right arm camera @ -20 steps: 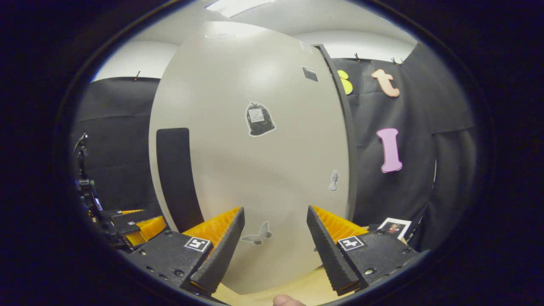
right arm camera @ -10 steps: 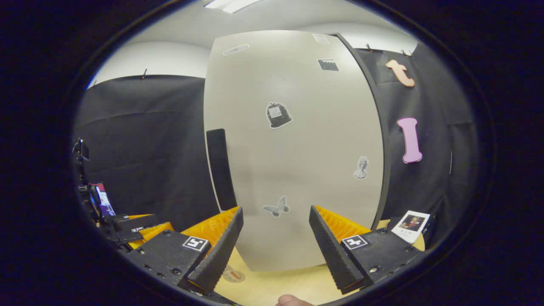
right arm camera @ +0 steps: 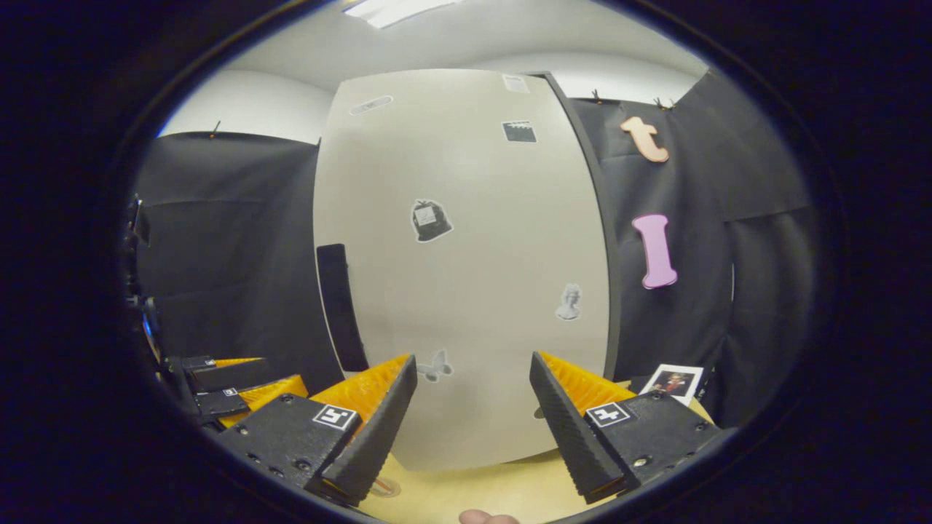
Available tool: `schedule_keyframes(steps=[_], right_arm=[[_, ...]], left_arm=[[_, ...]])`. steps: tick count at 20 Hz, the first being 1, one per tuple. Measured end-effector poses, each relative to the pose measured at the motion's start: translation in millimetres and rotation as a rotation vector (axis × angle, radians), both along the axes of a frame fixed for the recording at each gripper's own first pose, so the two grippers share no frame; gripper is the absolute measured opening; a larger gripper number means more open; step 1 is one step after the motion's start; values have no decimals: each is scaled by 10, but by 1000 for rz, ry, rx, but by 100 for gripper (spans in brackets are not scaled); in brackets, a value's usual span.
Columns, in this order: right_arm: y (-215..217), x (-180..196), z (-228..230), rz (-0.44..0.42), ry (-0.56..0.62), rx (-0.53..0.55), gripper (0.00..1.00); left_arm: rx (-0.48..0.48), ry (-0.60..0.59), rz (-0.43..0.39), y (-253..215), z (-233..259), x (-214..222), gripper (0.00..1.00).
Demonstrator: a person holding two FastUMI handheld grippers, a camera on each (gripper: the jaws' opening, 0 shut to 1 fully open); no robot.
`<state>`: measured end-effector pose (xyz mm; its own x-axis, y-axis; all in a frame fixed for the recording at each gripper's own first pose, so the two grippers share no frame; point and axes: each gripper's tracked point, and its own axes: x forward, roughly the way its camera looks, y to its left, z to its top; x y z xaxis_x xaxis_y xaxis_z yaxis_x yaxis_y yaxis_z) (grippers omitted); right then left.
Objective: Open the cabinet door with the right hand, grasp the bottle in the cabinet with the left hand and place it on the coaster, then close the cabinet door with the right hand.
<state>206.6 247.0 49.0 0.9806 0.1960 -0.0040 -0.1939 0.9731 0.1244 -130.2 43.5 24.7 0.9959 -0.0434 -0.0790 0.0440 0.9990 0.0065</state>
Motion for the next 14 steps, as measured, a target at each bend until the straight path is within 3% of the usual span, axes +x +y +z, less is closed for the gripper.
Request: schedule_keyframes(steps=[2,3,4,7,8,10,12,14], right_arm=[[-316,-82,-198,-140,46,-9,94],[-405,-118,-300,-170,78,1,99],[-443,-125,-375,-180,107,12,95],[-747,-75,-438,-241,161,4,100],[-821,-46,-413,-253,159,18,100],[-851,50,-312,-251,130,46,99],[-862,132,-323,-245,146,37,95],[-802,204,-250,-208,134,41,100]], left_arm=[[-7,8,-74,-165,-90,152,96],[-2,29,-93,-229,-134,201,95],[-3,30,-103,-288,-154,198,100],[-52,-15,-112,-431,-77,295,95],[-76,-12,-107,-466,-91,322,100],[-110,4,-112,-565,-91,409,95],[-86,22,-91,-538,-81,490,95],[-64,28,-71,-502,-47,541,96]])
